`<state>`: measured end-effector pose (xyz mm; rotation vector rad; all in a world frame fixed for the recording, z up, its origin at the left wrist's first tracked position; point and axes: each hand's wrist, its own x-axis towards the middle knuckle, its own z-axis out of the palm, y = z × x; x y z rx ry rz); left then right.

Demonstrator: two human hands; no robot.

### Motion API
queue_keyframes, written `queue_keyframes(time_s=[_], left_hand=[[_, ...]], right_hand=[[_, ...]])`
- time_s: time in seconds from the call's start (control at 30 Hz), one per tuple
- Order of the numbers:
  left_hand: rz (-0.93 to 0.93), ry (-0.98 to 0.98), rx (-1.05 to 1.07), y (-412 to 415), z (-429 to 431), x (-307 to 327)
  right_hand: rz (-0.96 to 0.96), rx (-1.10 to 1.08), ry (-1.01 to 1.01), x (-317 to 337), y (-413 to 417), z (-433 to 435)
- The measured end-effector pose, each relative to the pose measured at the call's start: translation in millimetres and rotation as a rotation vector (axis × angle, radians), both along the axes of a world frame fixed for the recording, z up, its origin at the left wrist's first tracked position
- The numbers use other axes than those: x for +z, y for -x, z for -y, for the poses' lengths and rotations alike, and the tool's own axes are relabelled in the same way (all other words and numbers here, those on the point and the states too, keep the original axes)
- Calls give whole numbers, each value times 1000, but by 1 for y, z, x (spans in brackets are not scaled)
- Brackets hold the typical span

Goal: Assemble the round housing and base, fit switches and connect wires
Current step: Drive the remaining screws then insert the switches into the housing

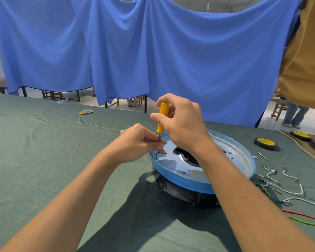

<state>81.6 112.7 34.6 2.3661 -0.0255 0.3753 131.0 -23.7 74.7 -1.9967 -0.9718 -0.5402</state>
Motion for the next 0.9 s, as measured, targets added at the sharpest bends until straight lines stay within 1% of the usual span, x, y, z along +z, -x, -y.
queue_keyframes(time_s=[0.07,0.13,0.2,0.3,0.43,0.5,0.57,0.63,0.73,0.8,0.9], left_hand=[[79,18,74,-2,3,-3],[111,24,102,-2,2,-4],[93,25,70,-1,-2,-4],[34,25,-16,-1,-8,0],[1,8,-36,-2,-6,-3],[46,39,28,-2,-3,-6],[86,67,85,-2,0,-7],[79,56,88,-2,-2,-7],[9,6,30,-2,-5,0],[-26,-19,-19,-1,-7,2],[-46,-23,-49,-1,-6,1]], right_hand=[[16,-25,-6,-1,0,-1],[10,-9,26,0,1,-3],[-36,43,58,2,3,-3],[-93,102,15,3,5,-2],[-21,7,-31,-3,3,-5],[2,-47,-36,-6,2,-6],[-16,-58,-30,-4,1,-4],[-83,-4,-22,0,0,-2],[-185,135,1,6,-1,2],[-155,154,25,6,0,2],[-69,53,12,3,-1,0]])
